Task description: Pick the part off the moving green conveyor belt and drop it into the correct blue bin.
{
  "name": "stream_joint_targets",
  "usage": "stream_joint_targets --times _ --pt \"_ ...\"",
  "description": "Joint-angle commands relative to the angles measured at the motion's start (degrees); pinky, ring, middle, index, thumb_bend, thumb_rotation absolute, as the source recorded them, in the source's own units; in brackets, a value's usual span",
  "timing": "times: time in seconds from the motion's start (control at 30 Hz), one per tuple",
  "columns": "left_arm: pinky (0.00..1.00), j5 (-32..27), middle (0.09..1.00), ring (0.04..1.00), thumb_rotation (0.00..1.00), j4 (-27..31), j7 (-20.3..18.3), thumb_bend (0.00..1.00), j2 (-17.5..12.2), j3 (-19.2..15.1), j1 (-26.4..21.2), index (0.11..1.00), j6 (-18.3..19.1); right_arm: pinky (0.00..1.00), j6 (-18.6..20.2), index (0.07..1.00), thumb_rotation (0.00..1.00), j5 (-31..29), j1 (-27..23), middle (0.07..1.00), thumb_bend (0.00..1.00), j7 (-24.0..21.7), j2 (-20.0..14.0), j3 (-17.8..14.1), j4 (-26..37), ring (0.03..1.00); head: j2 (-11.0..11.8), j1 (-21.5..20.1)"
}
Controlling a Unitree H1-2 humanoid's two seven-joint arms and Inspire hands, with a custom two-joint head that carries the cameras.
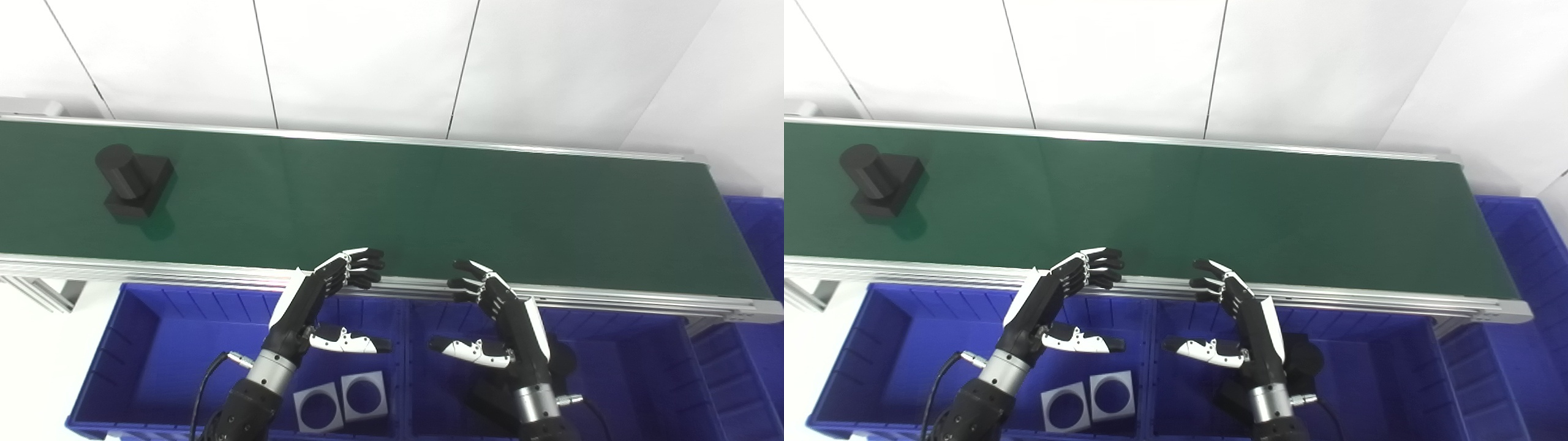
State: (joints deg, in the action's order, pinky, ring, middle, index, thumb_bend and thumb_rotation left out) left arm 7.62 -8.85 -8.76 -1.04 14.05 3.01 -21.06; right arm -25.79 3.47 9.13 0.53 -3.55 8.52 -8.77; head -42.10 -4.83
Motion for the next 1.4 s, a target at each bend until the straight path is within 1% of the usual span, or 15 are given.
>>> stream_joint_targets --times 0.0,0.67,0.8,0.87,0.9,0.93,0.97,1.0,1.03,1.07,1.1,1.13,1.17,1.2,1.37 --pt "0.64 -0.34 0.745 0.674 0.00 1.04 0.33 0.82 0.05 -0.31 -1.17 0.759 -1.65 0.64 -1.10 0.762 0.14 -0.01 -0.75 0.836 0.80 -0.10 0.54 -0.02 0.97 0.722 -0.03 0.05" --pt "0.64 -0.43 0.747 0.678 0.00 0.94 0.07 0.82 -0.10 -0.28 -1.19 0.760 -1.59 0.64 -1.08 0.762 0.13 0.44 -0.80 0.834 0.80 0.34 0.75 -0.03 0.56 0.717 0.30 0.04" --pt "0.63 0.12 0.744 0.672 0.00 -0.21 0.48 0.82 0.15 -0.17 -1.33 0.757 -2.44 0.64 -1.10 0.760 0.13 -0.62 -1.02 0.835 0.80 -0.27 0.43 -0.06 -0.45 0.723 1.80 1.44" --pt "0.63 0.54 0.740 0.667 0.00 -1.59 0.96 0.83 0.39 -0.13 -1.53 0.753 -3.69 0.64 -1.12 0.760 0.14 -0.81 -1.14 0.836 0.80 -0.33 0.18 -0.06 -1.31 0.725 2.99 2.01" --pt "0.62 0.76 0.739 0.666 0.00 -2.54 1.20 0.83 0.50 -0.09 -1.68 0.752 -4.48 0.64 -1.13 0.760 0.14 -0.73 -1.22 0.836 0.80 -0.23 -0.02 -0.01 -1.86 0.726 4.21 2.65" --pt "0.62 0.92 0.738 0.663 0.00 -3.19 1.36 0.83 0.57 -0.06 -1.78 0.750 -5.03 0.64 -1.13 0.762 0.15 -0.67 -1.28 0.838 0.80 -0.14 -0.17 0.03 -2.22 0.725 4.21 2.65" --pt "0.62 1.18 0.737 0.662 0.00 -3.98 1.64 0.83 0.61 0.08 -1.91 0.749 -5.45 0.64 -1.14 0.763 0.16 -0.63 -1.35 0.839 0.80 -0.02 -0.34 0.06 -2.74 0.725 5.49 3.43" --pt "0.62 1.36 0.736 0.661 0.00 -4.54 1.87 0.83 0.63 0.20 -2.02 0.749 -5.70 0.64 -1.14 0.764 0.16 -0.62 -1.42 0.839 0.79 0.07 -0.47 0.08 -3.14 0.724 5.75 3.60" --pt "0.62 1.39 0.736 0.661 0.00 -5.17 2.14 0.83 0.62 0.49 -2.12 0.748 -5.78 0.63 -1.14 0.766 0.15 -0.82 -1.40 0.839 0.79 0.07 -0.54 0.00 -3.55 0.722 7.06 4.54" --pt "0.62 1.37 0.737 0.661 0.00 -5.59 2.39 0.83 0.58 0.76 -2.20 0.748 -5.81 0.63 -1.14 0.767 0.15 -0.97 -1.38 0.838 0.79 0.07 -0.58 -0.05 -3.82 0.720 7.06 4.54" --pt "0.61 1.38 0.739 0.662 0.00 -6.14 2.69 0.83 0.60 1.08 -2.29 0.748 -5.82 0.62 -1.14 0.766 0.14 -1.21 -1.42 0.835 0.79 0.03 -0.69 -0.17 -4.36 0.716 8.44 5.50" --pt "0.61 1.37 0.739 0.662 0.00 -6.51 2.98 0.83 0.57 1.36 -2.37 0.748 -5.83 0.62 -1.14 0.766 0.14 -1.38 -1.46 0.835 0.79 0.01 -0.77 -0.24 -4.73 0.716 8.44 5.50" --pt "0.61 1.40 0.740 0.662 0.00 -7.06 3.32 0.83 0.56 1.64 -2.55 0.749 -5.84 0.62 -1.14 0.765 0.14 -1.50 -1.62 0.834 0.79 0.00 -0.88 -0.30 -5.29 0.714 9.45 5.96" --pt "0.61 1.63 0.740 0.662 0.00 -7.45 3.84 0.83 0.49 1.99 -2.69 0.749 -5.84 0.62 -1.14 0.765 0.14 -1.64 -1.66 0.834 0.79 -0.06 -0.95 -0.36 -5.66 0.714 9.45 5.96" --pt "0.60 2.28 0.737 0.656 0.00 -9.66 6.95 0.84 -0.24 4.04 -3.67 0.746 -5.86 0.62 -1.14 0.758 0.14 -2.52 -2.27 0.831 0.80 -0.63 -0.97 -0.73 -7.96 0.720 12.10 6.06"
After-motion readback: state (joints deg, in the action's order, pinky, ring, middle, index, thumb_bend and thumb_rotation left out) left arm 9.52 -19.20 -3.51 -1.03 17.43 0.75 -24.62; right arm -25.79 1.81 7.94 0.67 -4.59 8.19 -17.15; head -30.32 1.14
